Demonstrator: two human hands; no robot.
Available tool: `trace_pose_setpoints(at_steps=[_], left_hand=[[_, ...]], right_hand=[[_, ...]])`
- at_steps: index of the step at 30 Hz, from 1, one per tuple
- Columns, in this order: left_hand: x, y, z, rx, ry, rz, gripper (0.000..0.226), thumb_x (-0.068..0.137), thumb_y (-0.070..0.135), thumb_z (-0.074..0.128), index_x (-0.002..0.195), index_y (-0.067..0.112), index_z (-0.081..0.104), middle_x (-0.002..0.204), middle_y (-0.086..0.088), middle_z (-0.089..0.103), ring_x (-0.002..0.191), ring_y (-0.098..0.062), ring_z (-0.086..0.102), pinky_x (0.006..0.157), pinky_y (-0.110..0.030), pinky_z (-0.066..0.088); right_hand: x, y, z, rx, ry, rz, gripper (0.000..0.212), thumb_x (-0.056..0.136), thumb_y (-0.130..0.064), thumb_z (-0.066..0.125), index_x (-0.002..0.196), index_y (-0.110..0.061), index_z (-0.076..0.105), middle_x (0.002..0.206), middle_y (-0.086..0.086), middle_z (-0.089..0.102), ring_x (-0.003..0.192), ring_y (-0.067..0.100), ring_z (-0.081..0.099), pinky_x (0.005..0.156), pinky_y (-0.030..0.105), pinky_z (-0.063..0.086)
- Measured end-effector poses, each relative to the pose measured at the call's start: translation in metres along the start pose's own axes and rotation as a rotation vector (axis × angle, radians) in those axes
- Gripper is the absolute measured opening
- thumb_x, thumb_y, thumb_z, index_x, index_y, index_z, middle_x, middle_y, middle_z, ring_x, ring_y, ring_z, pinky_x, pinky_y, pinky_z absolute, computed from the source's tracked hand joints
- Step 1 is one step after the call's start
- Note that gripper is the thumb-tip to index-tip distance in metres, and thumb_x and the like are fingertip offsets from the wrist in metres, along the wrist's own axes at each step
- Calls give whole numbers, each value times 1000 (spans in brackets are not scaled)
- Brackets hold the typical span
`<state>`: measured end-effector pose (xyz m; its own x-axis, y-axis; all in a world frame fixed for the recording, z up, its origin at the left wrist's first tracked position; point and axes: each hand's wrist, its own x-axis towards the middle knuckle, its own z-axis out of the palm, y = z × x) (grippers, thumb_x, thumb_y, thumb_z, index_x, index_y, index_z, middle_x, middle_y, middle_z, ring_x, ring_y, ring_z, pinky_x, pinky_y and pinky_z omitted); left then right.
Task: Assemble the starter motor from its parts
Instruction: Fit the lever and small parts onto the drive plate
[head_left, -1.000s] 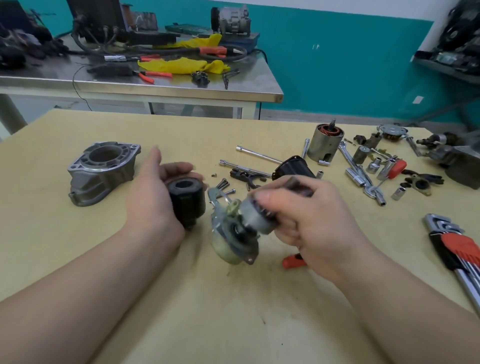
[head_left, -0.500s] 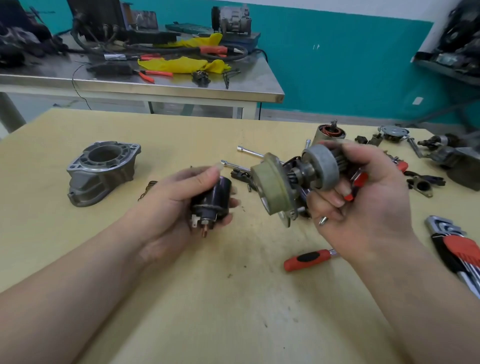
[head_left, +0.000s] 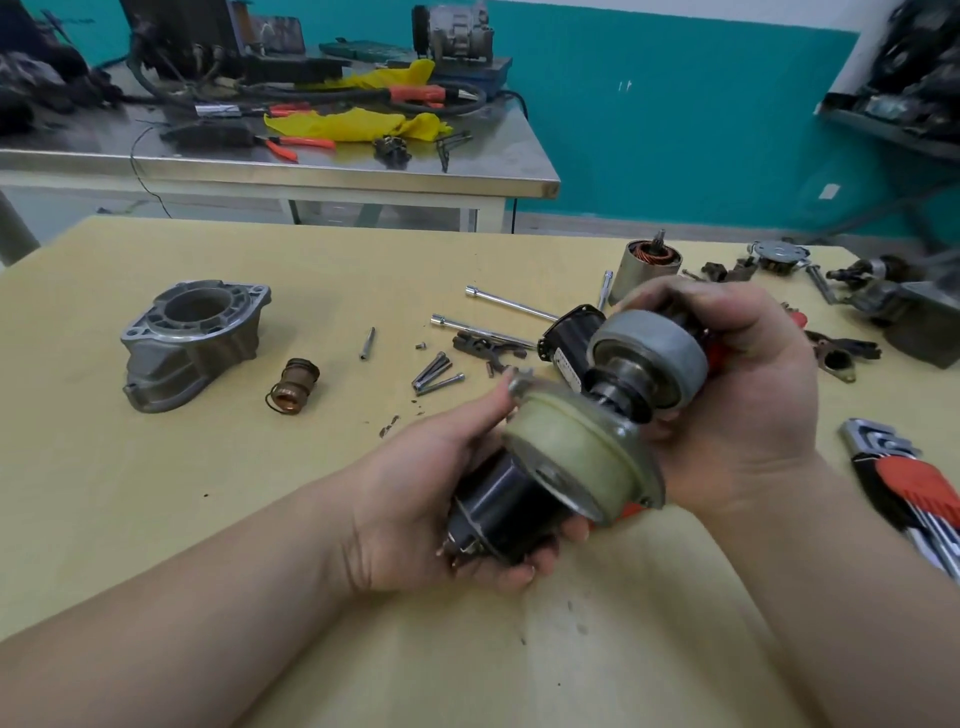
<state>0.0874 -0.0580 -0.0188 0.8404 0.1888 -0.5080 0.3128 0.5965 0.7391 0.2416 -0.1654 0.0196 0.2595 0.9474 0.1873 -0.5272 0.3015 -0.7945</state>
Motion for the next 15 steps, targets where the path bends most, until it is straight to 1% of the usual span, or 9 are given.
trace_pose_setpoints(at_steps=[1,3,5,6,7,9,11,13,15], left_hand=[[1,-1,1,-1,13,19,80,99,75,50,141,9,68,139,-28,66,97,-31,72,65,-33,62],[-4,-2,4,-16,-15,44,75,72,82,73,109,16,79,106,-18,76,79,-31,74,59,-35,61],[-7,-7,-2,-11,28,154,57,80,69,79,103,17,80,90,-10,77,72,-27,74,65,-33,60],[-5,-8,-4,-10,75,211,48,86,59,78,108,16,79,92,-10,77,76,-28,74,73,-35,59],[-3,-8,-6,-17,113,263,40,87,50,78,108,16,79,94,-11,76,81,-29,72,79,-39,56],[-2,-8,-12,-21,151,376,28,83,43,74,90,16,80,87,-9,72,81,-29,65,83,-44,46],[-1,-6,-19,19,207,491,25,83,40,71,82,17,81,85,-9,71,82,-29,63,86,-49,40],[-2,-4,-26,98,260,605,28,86,36,66,94,15,83,98,-19,74,93,-33,65,91,-53,41],[-4,-1,-30,236,302,708,30,92,31,58,104,20,83,111,-17,77,103,-32,69,92,-50,47]], right_hand=[[0,2,0,-58,-5,0,25,58,-35,81,71,-15,77,60,2,37,62,26,13,57,35,11],[-1,4,1,-84,-92,-2,25,62,-33,81,74,-11,78,68,2,62,59,27,23,59,43,13],[1,4,3,98,-265,19,21,80,-15,71,87,4,75,84,16,73,68,32,64,64,40,47],[1,3,4,125,-303,20,20,83,-10,67,90,7,74,85,18,73,78,33,73,72,45,59],[0,3,5,65,-285,4,21,81,-14,70,88,5,75,82,15,73,80,30,76,73,42,60],[-2,4,6,-201,-199,-45,27,68,-33,81,78,-8,80,72,6,69,67,32,68,61,36,49],[-3,3,3,-420,-139,-78,34,58,-47,84,72,-16,81,66,6,63,54,43,46,49,45,28],[-3,1,-2,-495,-153,-142,30,60,-45,83,73,-18,81,62,8,57,46,30,39,46,42,21],[-4,1,-2,-541,-186,-165,16,66,-27,74,76,-17,82,58,2,57,43,18,36,46,38,19]])
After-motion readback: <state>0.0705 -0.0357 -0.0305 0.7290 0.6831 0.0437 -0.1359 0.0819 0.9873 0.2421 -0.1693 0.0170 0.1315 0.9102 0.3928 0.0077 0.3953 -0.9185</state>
